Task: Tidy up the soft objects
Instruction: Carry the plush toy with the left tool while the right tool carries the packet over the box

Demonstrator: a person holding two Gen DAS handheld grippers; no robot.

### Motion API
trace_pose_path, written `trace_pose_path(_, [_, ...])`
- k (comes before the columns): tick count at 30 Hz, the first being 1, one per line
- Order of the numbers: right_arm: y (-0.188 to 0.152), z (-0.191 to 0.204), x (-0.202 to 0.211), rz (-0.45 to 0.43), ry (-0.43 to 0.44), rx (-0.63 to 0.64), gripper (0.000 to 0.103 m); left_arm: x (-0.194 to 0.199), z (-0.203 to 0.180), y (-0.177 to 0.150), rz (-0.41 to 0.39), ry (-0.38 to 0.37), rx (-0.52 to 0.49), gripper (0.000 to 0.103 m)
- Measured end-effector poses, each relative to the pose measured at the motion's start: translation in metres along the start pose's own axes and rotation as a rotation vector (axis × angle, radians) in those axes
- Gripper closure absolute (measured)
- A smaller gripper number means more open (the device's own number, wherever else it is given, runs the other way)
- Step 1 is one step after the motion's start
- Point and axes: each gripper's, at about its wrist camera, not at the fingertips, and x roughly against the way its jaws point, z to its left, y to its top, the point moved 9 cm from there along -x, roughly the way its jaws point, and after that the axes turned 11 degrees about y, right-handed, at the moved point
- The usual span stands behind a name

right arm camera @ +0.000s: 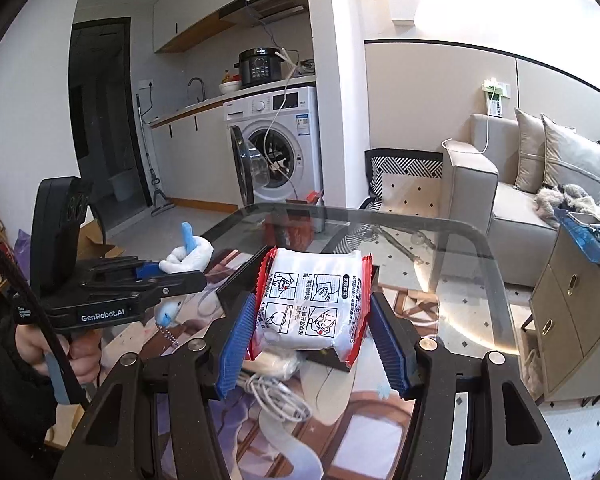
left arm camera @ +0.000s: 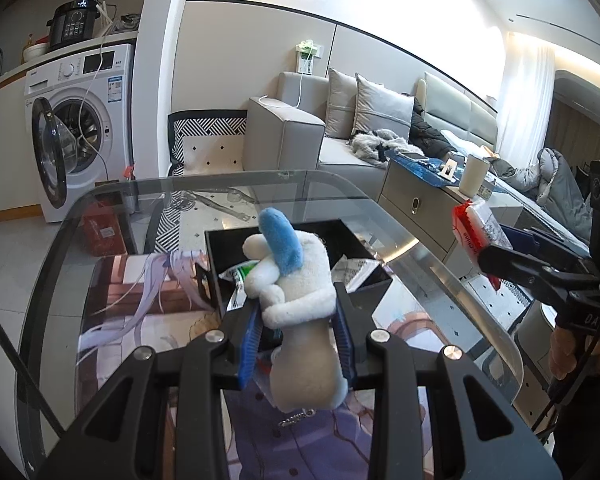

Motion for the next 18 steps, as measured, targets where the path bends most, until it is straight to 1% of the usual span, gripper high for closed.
trace_pose_path(2, [0.004,-0.002,-0.002,-0.007,-0.004,-0.005,0.045,-0.004,0.002,0.005,0.001,-0.01,0.021,0.072])
trace_pose_path(9, [0.016,-0.012,-0.012,-0.022,-0.025,-0.008,0.045,-0.014,0.003,0.017,-0.015,-0.009,0.033,0.072])
trace_pose_path(18, [0.025,-0.02,-0.033,-0.006,-0.026,0.002,0.045,-0.033,0.001,0.026,-0.02,0.001,0.034,0.072])
